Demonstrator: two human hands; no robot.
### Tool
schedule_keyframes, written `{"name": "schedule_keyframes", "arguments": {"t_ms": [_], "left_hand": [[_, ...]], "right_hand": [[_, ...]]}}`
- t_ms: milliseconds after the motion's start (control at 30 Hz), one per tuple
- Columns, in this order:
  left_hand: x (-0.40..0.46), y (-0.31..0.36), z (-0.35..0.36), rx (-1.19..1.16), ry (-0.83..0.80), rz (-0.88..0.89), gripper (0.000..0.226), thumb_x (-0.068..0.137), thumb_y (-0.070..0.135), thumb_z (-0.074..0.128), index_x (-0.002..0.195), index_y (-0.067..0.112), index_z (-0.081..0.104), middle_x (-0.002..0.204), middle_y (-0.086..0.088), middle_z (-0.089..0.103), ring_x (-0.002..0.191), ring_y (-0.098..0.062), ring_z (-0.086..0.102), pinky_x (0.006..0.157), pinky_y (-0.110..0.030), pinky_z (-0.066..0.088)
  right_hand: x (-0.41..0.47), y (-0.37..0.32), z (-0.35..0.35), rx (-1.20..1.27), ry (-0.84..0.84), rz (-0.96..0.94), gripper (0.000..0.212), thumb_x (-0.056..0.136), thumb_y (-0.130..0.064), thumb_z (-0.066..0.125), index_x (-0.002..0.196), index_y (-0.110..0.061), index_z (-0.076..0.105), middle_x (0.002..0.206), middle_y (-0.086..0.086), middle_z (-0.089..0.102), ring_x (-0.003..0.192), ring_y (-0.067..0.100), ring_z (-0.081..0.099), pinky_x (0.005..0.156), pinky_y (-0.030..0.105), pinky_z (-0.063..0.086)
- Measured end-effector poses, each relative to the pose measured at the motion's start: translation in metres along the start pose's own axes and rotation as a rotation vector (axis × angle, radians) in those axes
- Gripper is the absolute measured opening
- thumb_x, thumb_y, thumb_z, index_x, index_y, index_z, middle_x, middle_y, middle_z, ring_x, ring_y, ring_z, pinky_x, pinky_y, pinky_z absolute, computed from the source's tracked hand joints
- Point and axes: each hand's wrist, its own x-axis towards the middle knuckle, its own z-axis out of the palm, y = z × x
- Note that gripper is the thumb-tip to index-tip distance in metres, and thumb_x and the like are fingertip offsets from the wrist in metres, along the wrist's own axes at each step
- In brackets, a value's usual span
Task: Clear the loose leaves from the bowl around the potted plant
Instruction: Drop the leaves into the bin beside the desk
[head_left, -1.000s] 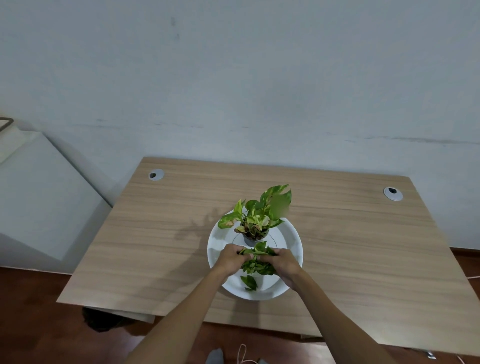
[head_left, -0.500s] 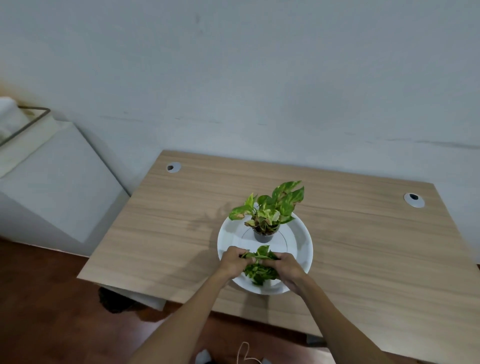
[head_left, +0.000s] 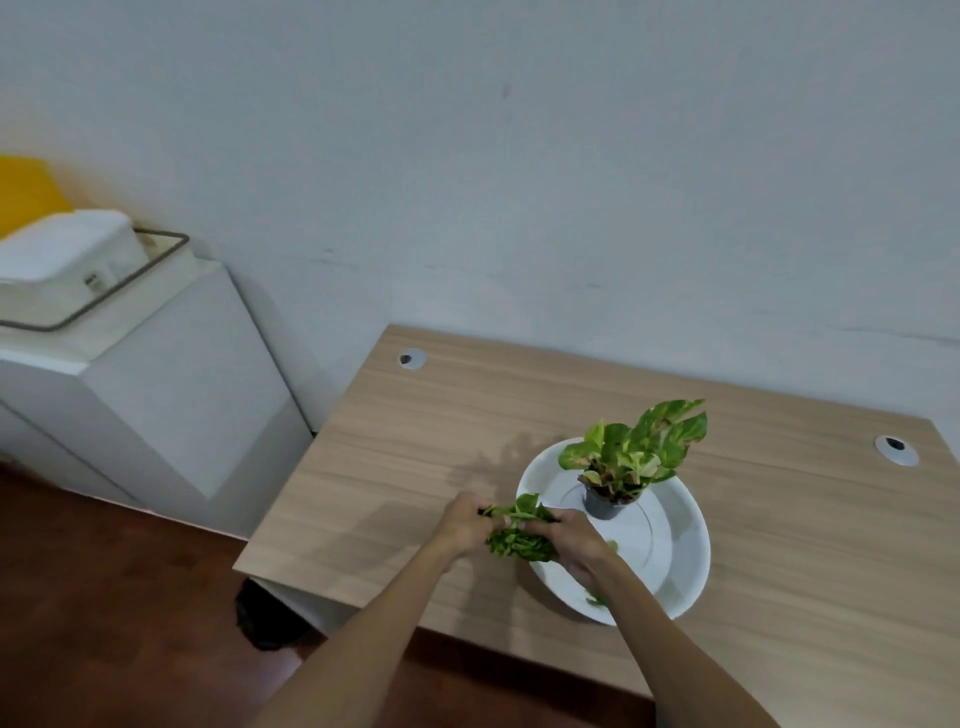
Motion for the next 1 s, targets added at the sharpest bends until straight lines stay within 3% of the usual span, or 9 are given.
{"name": "schedule_keyframes", "arguments": {"t_ms": [100, 200, 267, 333, 467, 567, 767, 933, 1000], "left_hand": [[0.0, 0.011, -0.006, 0.03, 0.002, 0.028, 0.028, 0.08, 0.02, 0.072, 0.056, 0.018, 0.057, 0.055, 0.003, 0.047, 0.052, -0.01, 0.042, 0.052, -0.025, 0.032], [-0.001, 0.025, -0.006, 0.083, -0.025, 0.041, 0.023, 0.082, 0.02, 0.071, 0.061, 0.015, 0.063, 0.057, 0.003, 0.053, 0.054, -0.01, 0.047, 0.05, -0.024, 0.037], [-0.001, 0.034, -0.009, 0.071, -0.033, 0.062, 0.013, 0.081, 0.019, 0.072, 0.075, 0.008, 0.074, 0.066, 0.0, 0.064, 0.062, -0.012, 0.057, 0.06, -0.029, 0.051], [-0.001, 0.041, -0.013, 0.069, -0.034, 0.081, 0.014, 0.083, 0.017, 0.071, 0.084, 0.005, 0.076, 0.072, 0.001, 0.067, 0.068, -0.012, 0.061, 0.063, -0.026, 0.05], [-0.001, 0.042, -0.015, 0.154, -0.032, 0.08, 0.015, 0.081, 0.032, 0.07, 0.077, 0.017, 0.071, 0.078, -0.001, 0.067, 0.076, -0.015, 0.066, 0.068, -0.028, 0.049], [-0.002, 0.043, -0.02, 0.187, 0.014, 0.084, 0.015, 0.081, 0.033, 0.071, 0.078, 0.019, 0.075, 0.083, 0.003, 0.072, 0.082, -0.01, 0.068, 0.079, -0.028, 0.053], [-0.009, 0.061, -0.034, 0.158, 0.138, 0.155, 0.01, 0.083, 0.025, 0.071, 0.079, 0.018, 0.077, 0.074, 0.002, 0.07, 0.071, -0.009, 0.06, 0.067, -0.024, 0.044], [-0.015, 0.074, -0.048, 0.081, 0.298, 0.2, 0.009, 0.084, 0.021, 0.072, 0.085, 0.017, 0.079, 0.077, 0.003, 0.073, 0.069, -0.004, 0.061, 0.06, -0.013, 0.043], [-0.019, 0.077, -0.053, 0.028, 0.323, 0.226, 0.009, 0.084, 0.016, 0.071, 0.082, 0.015, 0.079, 0.072, 0.006, 0.072, 0.066, -0.001, 0.06, 0.058, -0.012, 0.043]], "right_hand": [[0.0, -0.005, 0.002, 0.005, 0.034, -0.016, 0.024, 0.08, -0.004, 0.077, 0.103, 0.001, 0.073, 0.096, 0.018, 0.076, 0.093, 0.031, 0.073, 0.08, 0.037, 0.06], [-0.003, -0.011, -0.001, 0.026, 0.054, -0.034, 0.015, 0.081, -0.004, 0.076, 0.096, -0.003, 0.075, 0.088, 0.013, 0.077, 0.083, 0.026, 0.073, 0.073, 0.033, 0.059], [-0.002, -0.015, -0.002, 0.043, 0.047, -0.055, 0.016, 0.081, -0.002, 0.074, 0.097, 0.0, 0.075, 0.091, 0.018, 0.077, 0.082, 0.027, 0.073, 0.072, 0.033, 0.059], [-0.002, -0.019, -0.002, 0.053, 0.056, -0.069, 0.021, 0.082, 0.0, 0.073, 0.102, 0.004, 0.073, 0.093, 0.021, 0.076, 0.08, 0.028, 0.073, 0.069, 0.032, 0.06], [-0.005, -0.021, -0.001, 0.065, 0.056, -0.076, 0.015, 0.082, 0.004, 0.07, 0.097, 0.0, 0.074, 0.08, 0.013, 0.077, 0.067, 0.022, 0.073, 0.059, 0.028, 0.058], [-0.005, -0.027, 0.001, 0.051, 0.034, -0.091, 0.021, 0.081, 0.002, 0.073, 0.102, 0.002, 0.074, 0.088, 0.016, 0.077, 0.078, 0.026, 0.074, 0.067, 0.031, 0.059], [-0.006, -0.06, 0.007, -0.047, 0.004, -0.14, 0.029, 0.079, -0.003, 0.078, 0.107, 0.0, 0.074, 0.099, 0.02, 0.076, 0.089, 0.029, 0.073, 0.086, 0.039, 0.059], [-0.007, -0.099, 0.018, -0.264, 0.001, -0.238, 0.026, 0.078, -0.01, 0.08, 0.103, -0.01, 0.077, 0.09, 0.005, 0.077, 0.077, 0.012, 0.074, 0.071, 0.022, 0.059], [-0.005, -0.11, 0.024, -0.357, 0.016, -0.269, 0.027, 0.076, -0.014, 0.081, 0.103, -0.011, 0.077, 0.093, 0.006, 0.077, 0.084, 0.015, 0.073, 0.08, 0.029, 0.06]]}}
